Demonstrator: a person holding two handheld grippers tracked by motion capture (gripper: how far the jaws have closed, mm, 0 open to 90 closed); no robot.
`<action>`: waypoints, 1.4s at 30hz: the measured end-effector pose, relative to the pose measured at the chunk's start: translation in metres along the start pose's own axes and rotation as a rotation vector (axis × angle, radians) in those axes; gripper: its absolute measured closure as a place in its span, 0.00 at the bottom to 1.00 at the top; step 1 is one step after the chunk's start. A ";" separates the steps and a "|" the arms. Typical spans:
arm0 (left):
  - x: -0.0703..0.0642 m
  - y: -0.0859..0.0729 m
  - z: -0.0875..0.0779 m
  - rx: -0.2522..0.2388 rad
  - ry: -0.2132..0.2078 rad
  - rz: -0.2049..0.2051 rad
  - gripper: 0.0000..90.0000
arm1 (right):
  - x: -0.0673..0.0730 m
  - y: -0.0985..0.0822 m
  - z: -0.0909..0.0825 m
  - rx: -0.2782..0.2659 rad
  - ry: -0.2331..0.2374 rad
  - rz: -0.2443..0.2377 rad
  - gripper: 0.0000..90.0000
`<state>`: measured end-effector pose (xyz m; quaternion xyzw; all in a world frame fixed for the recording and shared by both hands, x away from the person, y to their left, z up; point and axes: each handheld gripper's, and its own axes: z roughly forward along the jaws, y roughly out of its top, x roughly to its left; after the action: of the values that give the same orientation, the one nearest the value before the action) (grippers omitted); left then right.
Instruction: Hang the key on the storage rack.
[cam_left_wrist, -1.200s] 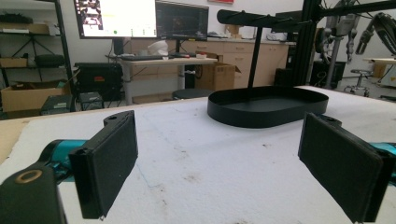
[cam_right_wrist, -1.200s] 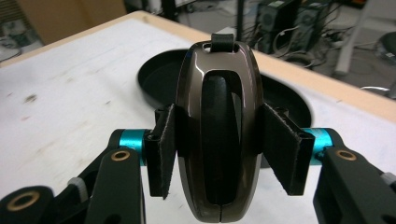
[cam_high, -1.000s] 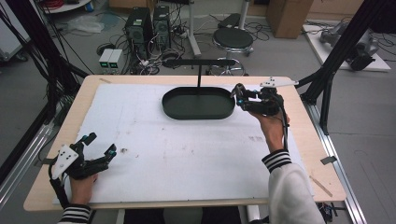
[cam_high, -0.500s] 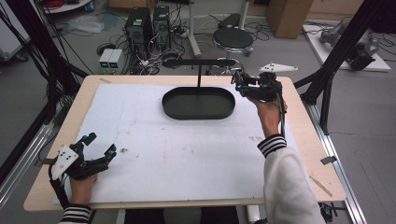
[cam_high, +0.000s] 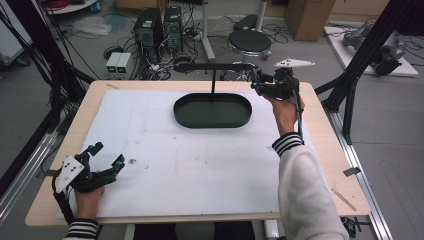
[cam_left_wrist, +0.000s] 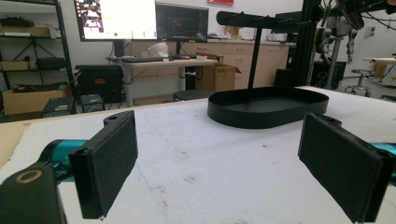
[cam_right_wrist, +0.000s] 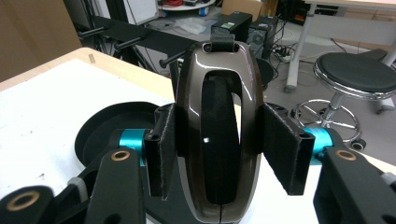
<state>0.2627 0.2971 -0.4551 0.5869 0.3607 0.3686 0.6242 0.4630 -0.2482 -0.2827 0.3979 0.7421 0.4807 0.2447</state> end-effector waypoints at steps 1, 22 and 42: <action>0.000 0.000 0.000 0.000 0.000 0.000 0.14 | 0.000 0.001 0.001 0.000 -0.001 -0.001 0.53; 0.000 0.000 0.000 0.002 0.000 0.001 0.14 | -0.005 0.009 0.022 0.013 -0.016 -0.004 0.53; 0.000 0.000 0.000 -0.001 0.001 -0.002 0.14 | -0.014 0.012 0.038 0.005 -0.042 0.010 0.53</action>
<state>0.2632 0.2971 -0.4552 0.5859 0.3615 0.3686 0.6247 0.5034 -0.2373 -0.2883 0.4124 0.7359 0.4716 0.2569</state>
